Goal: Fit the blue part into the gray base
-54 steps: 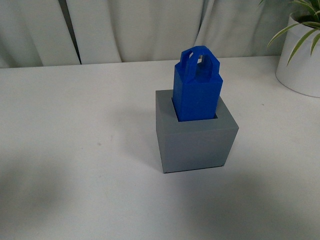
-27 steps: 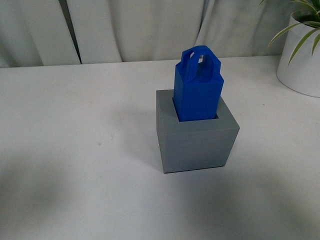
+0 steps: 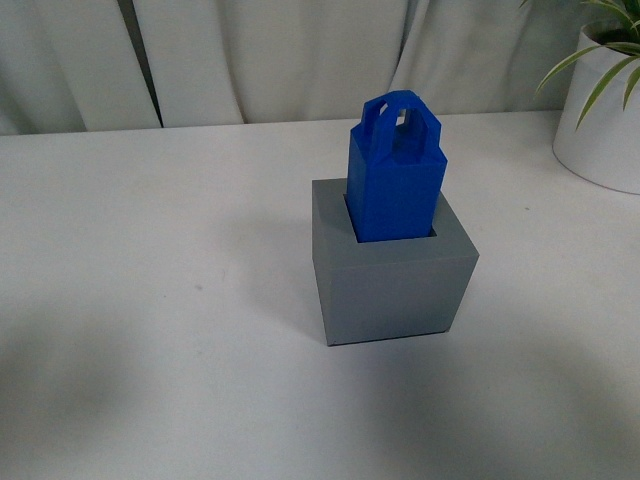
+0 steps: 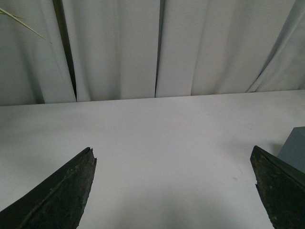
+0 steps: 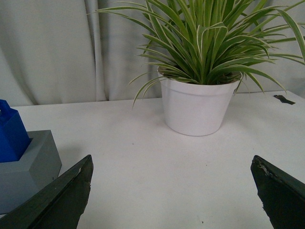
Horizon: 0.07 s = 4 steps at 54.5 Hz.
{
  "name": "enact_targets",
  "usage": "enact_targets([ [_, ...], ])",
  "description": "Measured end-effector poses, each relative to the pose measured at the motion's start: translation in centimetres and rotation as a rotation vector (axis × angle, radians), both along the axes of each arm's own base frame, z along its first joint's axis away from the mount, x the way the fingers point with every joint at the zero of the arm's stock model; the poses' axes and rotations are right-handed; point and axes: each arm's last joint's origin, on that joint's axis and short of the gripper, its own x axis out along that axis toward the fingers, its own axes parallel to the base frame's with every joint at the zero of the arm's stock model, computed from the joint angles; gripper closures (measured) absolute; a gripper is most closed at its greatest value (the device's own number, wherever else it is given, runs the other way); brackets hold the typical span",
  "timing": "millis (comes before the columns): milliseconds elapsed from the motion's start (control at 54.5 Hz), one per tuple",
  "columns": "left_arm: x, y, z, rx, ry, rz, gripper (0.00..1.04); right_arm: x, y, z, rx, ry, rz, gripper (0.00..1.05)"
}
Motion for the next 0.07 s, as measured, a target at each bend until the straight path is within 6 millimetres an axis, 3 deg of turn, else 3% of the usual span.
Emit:
enact_targets([
  [73, 0.00, 0.00, 0.00, 0.000, 0.000, 0.000, 0.06, 0.00, 0.00, 0.00, 0.000, 0.000, 0.000, 0.07],
])
